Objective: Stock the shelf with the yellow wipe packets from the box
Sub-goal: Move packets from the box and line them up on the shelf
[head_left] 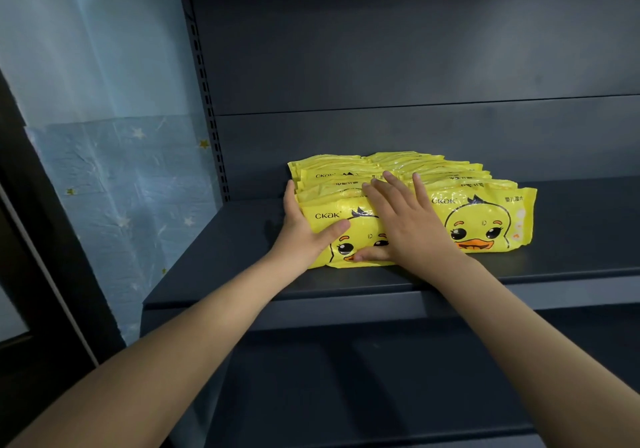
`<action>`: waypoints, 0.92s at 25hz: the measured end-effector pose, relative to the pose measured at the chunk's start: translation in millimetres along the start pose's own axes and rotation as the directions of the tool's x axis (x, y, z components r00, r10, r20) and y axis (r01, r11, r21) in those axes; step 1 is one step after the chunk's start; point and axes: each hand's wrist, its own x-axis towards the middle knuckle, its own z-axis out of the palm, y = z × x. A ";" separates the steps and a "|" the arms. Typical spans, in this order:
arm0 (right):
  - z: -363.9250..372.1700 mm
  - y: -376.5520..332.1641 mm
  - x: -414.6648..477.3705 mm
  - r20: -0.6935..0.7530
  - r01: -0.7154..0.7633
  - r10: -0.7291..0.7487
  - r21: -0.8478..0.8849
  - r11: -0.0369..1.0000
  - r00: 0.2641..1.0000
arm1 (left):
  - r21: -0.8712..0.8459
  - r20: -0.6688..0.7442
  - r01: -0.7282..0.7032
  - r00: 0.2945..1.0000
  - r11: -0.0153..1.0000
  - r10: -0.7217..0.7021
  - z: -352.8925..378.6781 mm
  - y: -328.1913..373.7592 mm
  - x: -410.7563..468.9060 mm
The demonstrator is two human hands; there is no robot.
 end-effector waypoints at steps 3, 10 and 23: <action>-7.4 3.3 -5.1 0.027 0.004 -0.004 -0.018 1.000 1.000 | 0.074 -0.004 0.000 1.000 0.997 0.000 -3.3 0.0 -2.2; -27.8 63.9 -41.2 -0.186 -0.134 0.227 0.414 0.900 0.956 | 0.678 -0.040 -0.234 0.935 0.697 0.352 11.5 53.8 -18.3; 34.8 204.1 8.2 0.459 -0.493 0.352 0.870 0.007 0.815 | 0.911 0.247 -0.351 0.886 0.219 0.393 191.2 81.7 42.1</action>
